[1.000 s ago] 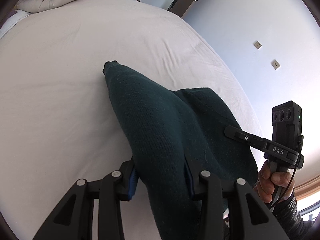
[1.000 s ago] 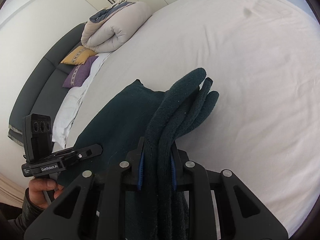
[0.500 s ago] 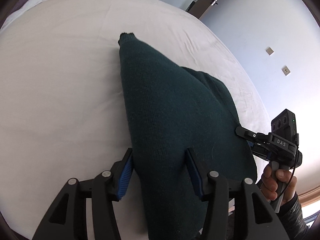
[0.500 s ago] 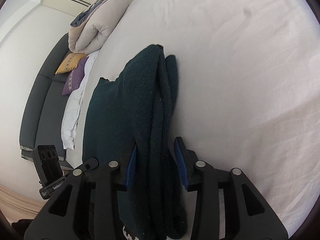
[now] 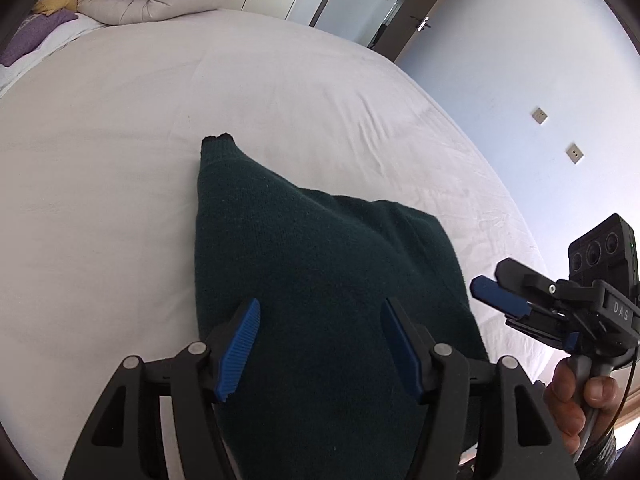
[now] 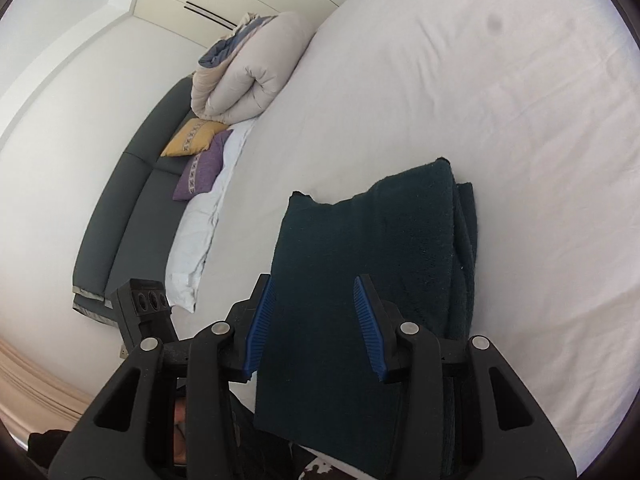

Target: Fold small clothes

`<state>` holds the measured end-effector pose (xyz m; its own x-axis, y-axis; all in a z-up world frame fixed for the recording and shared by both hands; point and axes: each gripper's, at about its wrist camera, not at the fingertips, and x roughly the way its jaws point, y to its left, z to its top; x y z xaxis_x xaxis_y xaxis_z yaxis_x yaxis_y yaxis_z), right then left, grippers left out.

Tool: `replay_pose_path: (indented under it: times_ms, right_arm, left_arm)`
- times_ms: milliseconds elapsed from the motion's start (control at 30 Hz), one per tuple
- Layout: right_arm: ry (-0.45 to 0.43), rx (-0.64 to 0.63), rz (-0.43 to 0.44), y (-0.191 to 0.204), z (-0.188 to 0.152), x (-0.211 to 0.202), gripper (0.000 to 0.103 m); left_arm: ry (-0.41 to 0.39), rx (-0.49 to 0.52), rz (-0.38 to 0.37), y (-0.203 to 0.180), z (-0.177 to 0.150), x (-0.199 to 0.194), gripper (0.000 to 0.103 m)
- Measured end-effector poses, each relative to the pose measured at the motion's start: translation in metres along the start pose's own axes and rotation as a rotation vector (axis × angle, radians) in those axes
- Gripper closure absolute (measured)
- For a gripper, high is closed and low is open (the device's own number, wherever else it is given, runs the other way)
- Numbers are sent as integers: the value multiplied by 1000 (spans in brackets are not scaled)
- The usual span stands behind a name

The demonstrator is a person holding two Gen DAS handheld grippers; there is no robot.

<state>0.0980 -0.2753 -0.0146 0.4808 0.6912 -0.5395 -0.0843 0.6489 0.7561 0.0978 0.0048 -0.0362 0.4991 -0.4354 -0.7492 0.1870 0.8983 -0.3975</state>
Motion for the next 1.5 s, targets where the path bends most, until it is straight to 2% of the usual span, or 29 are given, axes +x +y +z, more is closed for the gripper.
replay_pose_path:
  times_ms: [100,133,233,300,367,500,533,633,733,800,867,967,1033,1133,1200,1267,1333,1367,1400,1467,1500]
  right_arm:
    - [49,59,-67,-22,-1,30,65]
    - [49,71,-72,-33,-4,32,72]
    - [8,85,-31,-57,-8,34,85]
    - [-1,69,-39,-65,-11,31,95]
    - [-6,49,-51,-69,-9,35,101]
    - [-9,50,-65,-70,-11,28,101]
    - [-11,46,-70,-66,-13,23,97]
    - [-22,-9,-24,-44,-21,2,95]
    - [13,-61,4,-28,-35,-13,95]
    - [41,-105,-42,-24,-46,-10,95]
    - [66,-87,-115,-38,-57,-4,95]
    - [41,-34,-68,-59,-68,-9,95]
    - [29,-38,-70,-61,-70,-15,95]
    - [5,-67,-107,-56,-72,-24,95]
    - [-19,-84,-173,-57,-74,-36,95]
    - [-46,-100,-227,-56,-75,-50,95]
    - [-115,-137,-273,-47,-78,-70,95]
    - [-156,-162,-292,-38,-79,-80,95]
    - [-203,-191,-316,-29,-80,-90,95]
    - [-305,-264,-372,-5,-80,-108,92]
    - [-353,-299,-393,7,-80,-118,85]
  left_arm:
    - [-6,49,21,-8,-2,10,33]
    - [-2,74,34,-12,-3,14,32]
    - [2,164,83,-25,-8,26,23]
    - [-1,225,118,-34,-14,33,14]
    - [-10,263,141,-40,-17,37,10]
    - [-15,264,155,-40,-18,36,9]
    - [-14,260,153,-38,-18,36,9]
    - [-15,255,154,-38,-21,34,9]
    - [-20,255,162,-39,-22,34,9]
    - [-23,252,163,-39,-24,32,9]
    - [-24,254,163,-38,-25,32,9]
    - [-28,261,164,-38,-28,28,9]
    - [-36,248,160,-38,-28,23,9]
    - [-68,214,120,-40,-32,4,10]
    - [-90,214,124,-43,-39,-10,10]
    - [-145,226,153,-47,-47,-30,10]
    - [-245,250,174,-53,-55,-59,9]
    - [-310,269,192,-58,-59,-76,7]
    - [-373,289,217,-63,-62,-92,0]
    - [-519,338,278,-75,-68,-127,0]
    - [-590,367,307,-82,-72,-142,0]
